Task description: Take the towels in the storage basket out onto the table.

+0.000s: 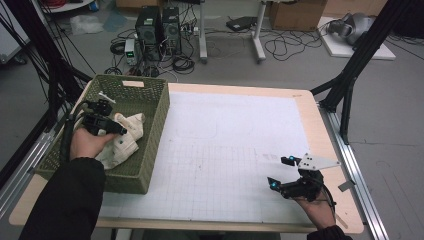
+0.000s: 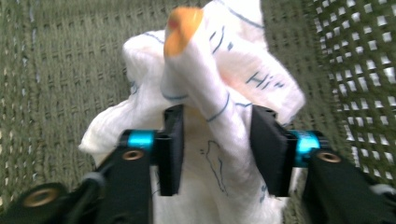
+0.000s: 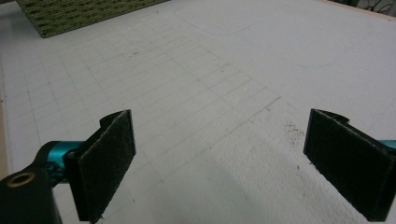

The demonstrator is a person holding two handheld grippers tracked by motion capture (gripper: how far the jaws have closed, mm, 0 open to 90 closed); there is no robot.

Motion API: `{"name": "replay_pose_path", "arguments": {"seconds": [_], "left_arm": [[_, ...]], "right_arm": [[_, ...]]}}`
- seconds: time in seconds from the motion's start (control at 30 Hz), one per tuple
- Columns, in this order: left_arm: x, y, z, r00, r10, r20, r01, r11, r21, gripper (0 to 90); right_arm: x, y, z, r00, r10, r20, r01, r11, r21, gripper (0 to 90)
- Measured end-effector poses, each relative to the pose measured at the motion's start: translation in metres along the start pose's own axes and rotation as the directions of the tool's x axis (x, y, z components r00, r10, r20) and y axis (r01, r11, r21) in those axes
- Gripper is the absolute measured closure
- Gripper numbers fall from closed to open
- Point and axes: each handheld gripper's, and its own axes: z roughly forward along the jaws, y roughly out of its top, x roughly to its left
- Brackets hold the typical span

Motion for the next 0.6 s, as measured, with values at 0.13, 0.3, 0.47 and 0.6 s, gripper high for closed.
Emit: {"name": "replay_pose_path", "arguments": {"seconds": [0.13, 0.3, 0.47, 0.6], "left_arm": [[0.002, 0.000, 0.007, 0.9988, -0.018, -0.045, 0.021, 0.9986, 0.049, 43.6], [0.002, -0.001, 0.015, 0.9980, -0.012, -0.062, 0.017, 0.9962, 0.085, 40.5], [0.001, -0.003, 0.027, 0.9963, 0.006, -0.086, 0.006, 0.9903, 0.139, 45.7], [0.000, -0.006, 0.038, 0.9953, 0.026, -0.093, -0.007, 0.9811, 0.193, 51.6]], "right_arm": [[0.000, 0.000, 0.001, 1.0000, -0.001, -0.003, 0.001, 1.000, 0.002, 8.2], [0.001, 0.000, 0.001, 1.0000, 0.003, -0.005, -0.003, 1.000, 0.007, 8.2], [0.001, 0.000, 0.003, 0.9999, -0.002, -0.011, 0.003, 1.000, 0.009, 8.2], [0.002, 0.000, 0.003, 0.9999, -0.001, -0.013, 0.001, 1.000, 0.007, 8.2]]}}
